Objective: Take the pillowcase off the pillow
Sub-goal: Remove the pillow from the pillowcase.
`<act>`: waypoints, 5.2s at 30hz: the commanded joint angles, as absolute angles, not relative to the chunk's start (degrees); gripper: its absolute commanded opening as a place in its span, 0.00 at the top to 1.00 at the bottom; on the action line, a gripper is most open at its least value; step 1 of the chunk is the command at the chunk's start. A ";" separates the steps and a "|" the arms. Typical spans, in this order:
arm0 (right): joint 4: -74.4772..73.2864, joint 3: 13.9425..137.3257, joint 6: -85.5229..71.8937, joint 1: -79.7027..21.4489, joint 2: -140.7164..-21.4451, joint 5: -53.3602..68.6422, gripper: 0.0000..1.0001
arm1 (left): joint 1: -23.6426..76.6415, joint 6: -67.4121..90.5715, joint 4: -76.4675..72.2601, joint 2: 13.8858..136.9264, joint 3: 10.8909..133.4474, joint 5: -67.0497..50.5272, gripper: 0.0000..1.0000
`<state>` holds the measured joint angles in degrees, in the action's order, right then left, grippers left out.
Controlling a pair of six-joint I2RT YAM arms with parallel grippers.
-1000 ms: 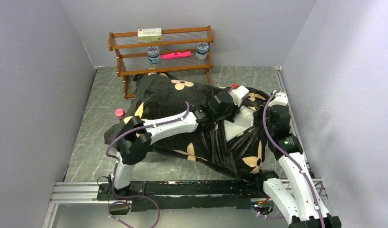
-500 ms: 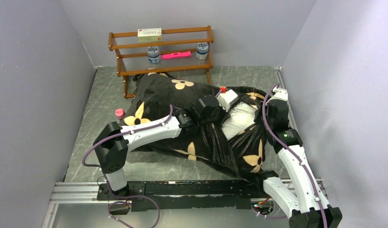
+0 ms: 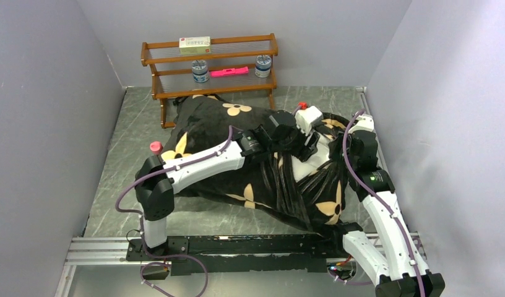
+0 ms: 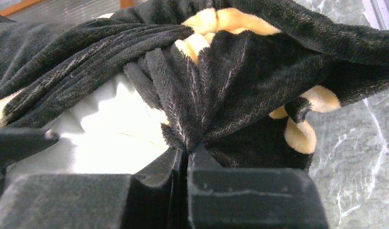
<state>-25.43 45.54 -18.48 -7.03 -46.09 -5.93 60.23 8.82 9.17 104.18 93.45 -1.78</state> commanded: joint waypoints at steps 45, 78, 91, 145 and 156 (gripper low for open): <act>-22.22 51.38 -15.91 -6.73 -53.21 2.11 0.57 | 58.50 11.49 6.01 101.03 68.96 1.62 0.95; -16.34 60.06 -16.65 -6.38 -63.89 -23.20 0.62 | 59.59 14.31 2.93 92.45 55.42 -1.14 0.95; -7.03 52.45 -18.16 -6.06 -71.16 1.93 0.91 | 59.53 15.57 -0.26 90.18 52.82 -2.93 0.95; -15.12 58.94 -15.87 -6.81 -40.28 38.16 1.00 | 59.59 9.03 -14.39 83.23 71.56 -16.29 0.13; -16.38 58.53 -15.86 -6.90 -39.66 39.57 1.00 | 61.35 -7.13 -28.10 76.42 60.97 -17.91 0.12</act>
